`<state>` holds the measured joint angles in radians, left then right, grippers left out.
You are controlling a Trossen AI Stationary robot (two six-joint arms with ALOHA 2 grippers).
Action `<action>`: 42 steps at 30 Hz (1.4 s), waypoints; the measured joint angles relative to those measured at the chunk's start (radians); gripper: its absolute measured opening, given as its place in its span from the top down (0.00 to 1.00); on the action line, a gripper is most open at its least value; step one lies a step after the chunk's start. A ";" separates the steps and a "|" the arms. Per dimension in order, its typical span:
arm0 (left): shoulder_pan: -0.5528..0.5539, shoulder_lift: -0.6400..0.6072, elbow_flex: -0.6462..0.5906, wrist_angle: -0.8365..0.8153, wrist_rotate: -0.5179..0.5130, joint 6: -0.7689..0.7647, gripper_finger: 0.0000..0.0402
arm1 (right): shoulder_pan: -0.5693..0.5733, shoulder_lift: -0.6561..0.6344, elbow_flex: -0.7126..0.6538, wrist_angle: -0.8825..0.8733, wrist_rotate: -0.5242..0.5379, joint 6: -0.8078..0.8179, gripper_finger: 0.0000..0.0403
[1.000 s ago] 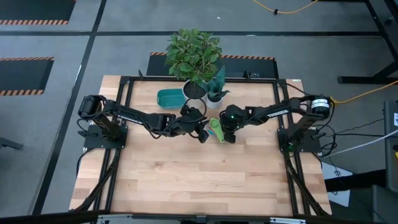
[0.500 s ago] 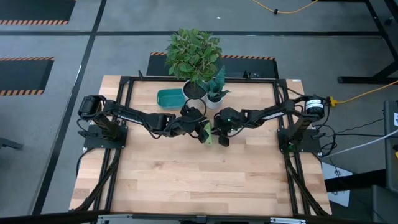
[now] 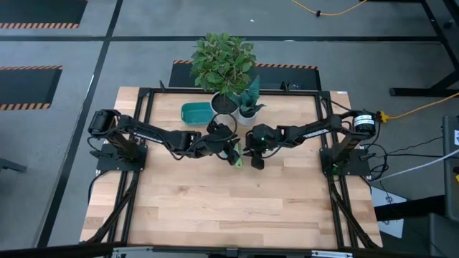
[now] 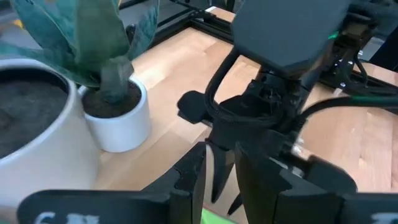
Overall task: Nest measuring cups in basket
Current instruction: Put the stacked measuring cup into the blue bin
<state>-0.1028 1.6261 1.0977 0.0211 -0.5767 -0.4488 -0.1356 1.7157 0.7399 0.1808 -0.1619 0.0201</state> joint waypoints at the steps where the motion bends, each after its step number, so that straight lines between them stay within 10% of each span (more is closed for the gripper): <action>1: -0.009 -0.011 0.000 0.001 -0.013 0.013 0.80 | 0.000 -0.008 0.000 -0.023 0.000 0.000 0.74; 13: -0.163 -0.306 0.000 -0.247 -0.079 0.025 0.80 | -0.001 -0.265 0.001 -0.338 0.095 -0.039 0.74; 22: -0.332 -0.436 -0.084 -0.530 -0.355 -0.350 0.80 | -0.004 -0.544 -0.024 -0.505 0.204 -0.061 0.74; 32: -0.354 -0.409 -0.476 -0.196 -0.232 -0.707 0.80 | -0.004 -0.674 -0.103 -0.486 0.206 -0.081 0.74; 42: -0.290 -0.409 -0.566 -0.185 -0.191 -0.753 0.80 | -0.005 -0.669 -0.126 -0.494 0.204 -0.078 0.74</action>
<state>-0.3930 1.2175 0.5316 -0.1640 -0.7675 -1.2018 -0.1401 1.0466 0.6140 -0.3129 0.0425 -0.0582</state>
